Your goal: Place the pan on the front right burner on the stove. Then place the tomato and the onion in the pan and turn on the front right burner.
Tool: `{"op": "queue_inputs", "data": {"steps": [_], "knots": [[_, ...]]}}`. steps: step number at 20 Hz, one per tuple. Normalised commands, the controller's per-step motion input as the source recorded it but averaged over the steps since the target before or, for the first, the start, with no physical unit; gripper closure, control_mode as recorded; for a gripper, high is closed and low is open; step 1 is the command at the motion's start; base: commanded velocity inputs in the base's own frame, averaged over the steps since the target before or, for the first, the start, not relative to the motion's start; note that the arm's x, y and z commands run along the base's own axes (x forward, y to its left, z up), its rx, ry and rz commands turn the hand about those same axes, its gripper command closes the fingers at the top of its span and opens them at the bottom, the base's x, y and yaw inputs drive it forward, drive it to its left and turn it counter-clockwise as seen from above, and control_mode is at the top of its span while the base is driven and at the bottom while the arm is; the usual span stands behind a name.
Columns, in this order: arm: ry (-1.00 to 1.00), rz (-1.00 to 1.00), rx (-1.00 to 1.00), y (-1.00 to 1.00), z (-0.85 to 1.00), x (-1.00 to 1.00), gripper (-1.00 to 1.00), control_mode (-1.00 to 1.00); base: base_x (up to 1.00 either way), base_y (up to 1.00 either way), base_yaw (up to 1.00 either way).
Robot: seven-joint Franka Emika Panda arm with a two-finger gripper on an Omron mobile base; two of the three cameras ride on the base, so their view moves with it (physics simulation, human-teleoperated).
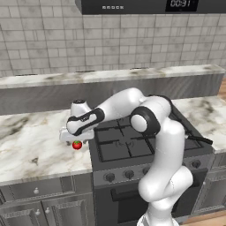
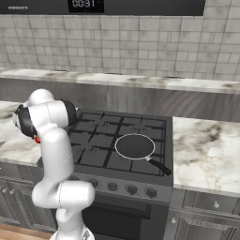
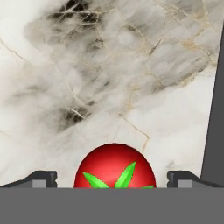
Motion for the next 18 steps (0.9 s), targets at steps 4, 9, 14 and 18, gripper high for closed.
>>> {"op": "queue_inputs", "data": {"steps": [4, 9, 14, 18], "knots": [[0.00, 0.00, 0.00, 0.00, -0.09, 0.02, -1.00, -1.00, 0.00, 0.00, 0.00], [0.01, 0.00, 0.00, 0.00, 0.00, 0.00, -1.00, -1.00, 0.00, 0.00, 0.00], [0.00, 0.00, 0.00, 0.00, 0.00, 0.00, 1.00, -1.00, 0.00, 0.00, 0.00], [0.00, 0.00, 0.00, 0.00, 0.00, 0.00, 1.00, -1.00, 0.00, 0.00, 0.00]]}}
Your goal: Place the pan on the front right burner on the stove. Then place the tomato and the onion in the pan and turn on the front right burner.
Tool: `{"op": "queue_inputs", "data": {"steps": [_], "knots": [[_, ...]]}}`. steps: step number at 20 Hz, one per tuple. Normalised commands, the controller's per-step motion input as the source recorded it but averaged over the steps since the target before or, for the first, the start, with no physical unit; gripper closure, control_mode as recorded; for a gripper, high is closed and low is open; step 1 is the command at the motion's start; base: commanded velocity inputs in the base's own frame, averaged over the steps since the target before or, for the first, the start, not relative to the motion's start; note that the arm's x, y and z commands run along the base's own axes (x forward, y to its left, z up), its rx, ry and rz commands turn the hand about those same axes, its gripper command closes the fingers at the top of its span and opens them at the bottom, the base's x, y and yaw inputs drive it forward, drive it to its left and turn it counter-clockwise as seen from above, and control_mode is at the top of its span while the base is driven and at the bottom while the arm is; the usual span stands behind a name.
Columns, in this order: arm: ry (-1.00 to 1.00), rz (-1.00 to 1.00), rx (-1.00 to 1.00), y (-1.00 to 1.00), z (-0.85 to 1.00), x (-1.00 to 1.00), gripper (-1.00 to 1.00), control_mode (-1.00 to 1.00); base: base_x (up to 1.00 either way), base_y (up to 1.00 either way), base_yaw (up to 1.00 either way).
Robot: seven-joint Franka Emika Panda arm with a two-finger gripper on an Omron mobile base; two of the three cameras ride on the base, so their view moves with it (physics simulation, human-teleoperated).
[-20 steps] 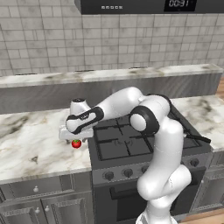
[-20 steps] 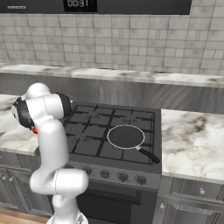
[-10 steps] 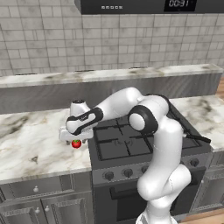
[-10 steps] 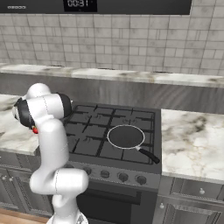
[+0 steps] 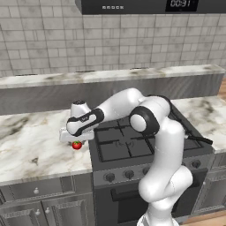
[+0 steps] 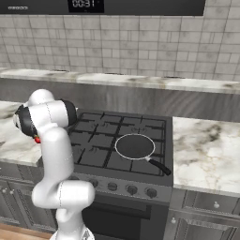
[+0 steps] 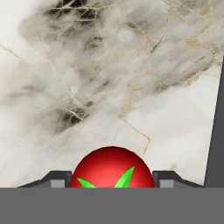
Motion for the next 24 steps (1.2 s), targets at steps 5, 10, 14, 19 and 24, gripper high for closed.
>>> {"op": "queue_inputs", "data": {"steps": [5, 10, 14, 19, 24], "knots": [[0.00, 0.00, 0.00, 0.00, 0.02, 0.00, 1.00, -1.00, 0.00, 0.00, 0.00], [0.00, 0.00, 0.00, -0.18, 0.44, -0.02, 1.00, -1.00, 0.00, 0.00, 0.00], [0.00, 0.00, 0.00, -0.42, 0.51, -0.17, 1.00, -1.00, 0.00, 0.00, 0.00], [0.00, 0.00, 0.00, -0.58, 0.40, -0.13, 1.00, -1.00, 0.00, 0.00, 0.00], [0.00, 0.00, 0.00, -0.60, 0.35, -0.10, 1.00, -1.00, 0.00, 0.00, 0.00]]}}
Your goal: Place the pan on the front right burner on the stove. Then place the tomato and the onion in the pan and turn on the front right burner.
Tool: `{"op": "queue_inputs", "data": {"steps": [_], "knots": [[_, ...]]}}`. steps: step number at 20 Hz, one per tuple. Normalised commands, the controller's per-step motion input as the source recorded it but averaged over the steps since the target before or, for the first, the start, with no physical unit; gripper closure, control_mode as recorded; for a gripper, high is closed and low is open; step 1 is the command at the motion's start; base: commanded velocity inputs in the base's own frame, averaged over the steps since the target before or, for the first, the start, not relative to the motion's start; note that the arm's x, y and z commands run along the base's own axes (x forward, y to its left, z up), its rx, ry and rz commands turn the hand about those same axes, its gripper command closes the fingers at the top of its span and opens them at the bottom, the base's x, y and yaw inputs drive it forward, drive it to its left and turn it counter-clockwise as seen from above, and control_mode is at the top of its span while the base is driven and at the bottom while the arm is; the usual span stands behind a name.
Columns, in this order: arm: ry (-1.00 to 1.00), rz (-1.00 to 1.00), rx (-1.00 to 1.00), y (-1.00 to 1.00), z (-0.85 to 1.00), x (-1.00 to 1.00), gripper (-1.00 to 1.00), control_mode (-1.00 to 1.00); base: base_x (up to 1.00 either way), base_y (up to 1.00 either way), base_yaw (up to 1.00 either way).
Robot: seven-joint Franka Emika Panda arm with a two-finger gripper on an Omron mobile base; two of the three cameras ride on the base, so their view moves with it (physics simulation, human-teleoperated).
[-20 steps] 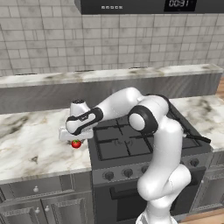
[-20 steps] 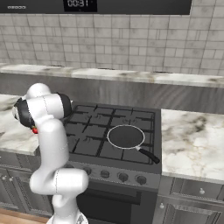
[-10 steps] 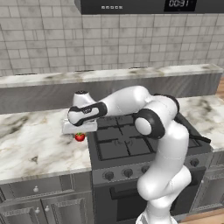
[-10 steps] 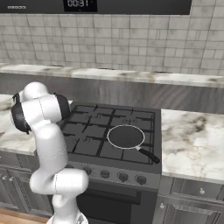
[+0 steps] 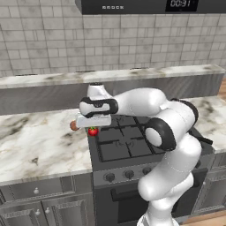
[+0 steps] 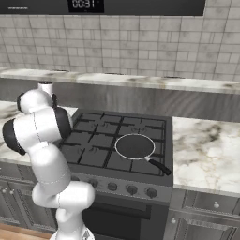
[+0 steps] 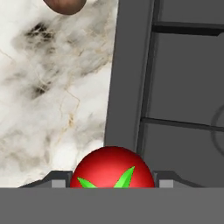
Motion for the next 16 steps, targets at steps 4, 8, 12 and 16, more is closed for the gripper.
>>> {"op": "queue_inputs", "data": {"steps": [4, 8, 12, 16], "knots": [[0.00, 0.00, 0.00, -0.60, 0.26, 0.00, 1.00, -1.00, 0.00, 0.00, 0.00], [0.02, 0.00, 0.00, -0.53, 0.16, 0.00, 1.00, -1.00, 0.00, 0.00, 0.00], [0.02, 0.00, 0.00, -0.50, 0.13, 0.00, 1.00, -1.00, 0.00, 0.00, 0.00], [0.01, 0.00, 0.00, -0.49, 0.09, 0.00, 1.00, -1.00, 0.00, 0.00, 0.00]]}}
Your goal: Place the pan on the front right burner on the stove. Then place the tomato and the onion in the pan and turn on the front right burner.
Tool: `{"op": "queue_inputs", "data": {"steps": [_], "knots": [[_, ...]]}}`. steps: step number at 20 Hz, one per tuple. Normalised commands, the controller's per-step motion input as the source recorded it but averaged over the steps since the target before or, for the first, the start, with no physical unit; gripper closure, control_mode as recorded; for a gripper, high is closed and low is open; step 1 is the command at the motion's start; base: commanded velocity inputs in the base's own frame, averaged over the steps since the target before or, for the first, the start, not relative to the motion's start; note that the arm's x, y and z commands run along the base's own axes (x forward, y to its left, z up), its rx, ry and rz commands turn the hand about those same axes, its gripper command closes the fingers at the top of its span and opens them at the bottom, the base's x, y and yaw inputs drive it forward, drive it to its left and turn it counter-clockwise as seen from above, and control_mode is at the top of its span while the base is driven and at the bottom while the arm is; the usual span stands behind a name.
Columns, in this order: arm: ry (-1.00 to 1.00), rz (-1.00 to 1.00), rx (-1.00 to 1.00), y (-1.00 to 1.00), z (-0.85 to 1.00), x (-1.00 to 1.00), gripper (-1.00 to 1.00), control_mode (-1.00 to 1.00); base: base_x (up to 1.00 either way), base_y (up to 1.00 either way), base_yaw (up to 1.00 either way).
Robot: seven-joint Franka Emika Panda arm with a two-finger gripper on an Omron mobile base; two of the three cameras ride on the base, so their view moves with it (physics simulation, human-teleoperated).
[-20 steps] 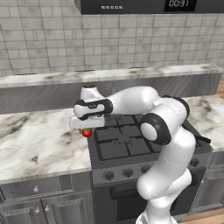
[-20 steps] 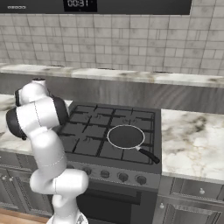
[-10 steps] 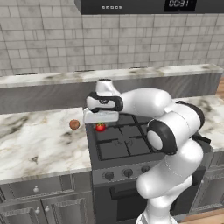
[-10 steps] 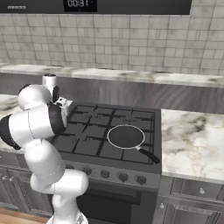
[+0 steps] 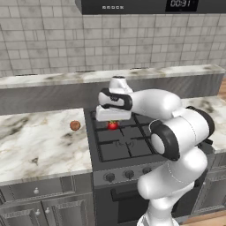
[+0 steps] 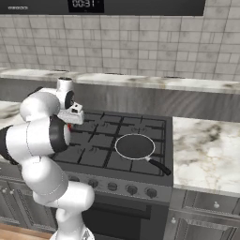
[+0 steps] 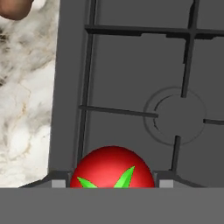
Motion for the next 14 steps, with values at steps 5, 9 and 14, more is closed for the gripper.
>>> {"op": "queue_inputs", "data": {"steps": [5, 9, 14], "knots": [[0.00, 0.00, 0.00, -0.48, 0.06, 0.00, 1.00, -1.00, 0.00, 0.00, 0.00], [0.00, 0.00, 0.00, -0.51, 0.03, 0.00, 1.00, -1.00, 0.00, 0.00, 0.00], [0.00, 0.00, 0.00, -0.57, 0.00, 0.00, 1.00, -1.00, 0.00, 0.00, 0.00]]}}
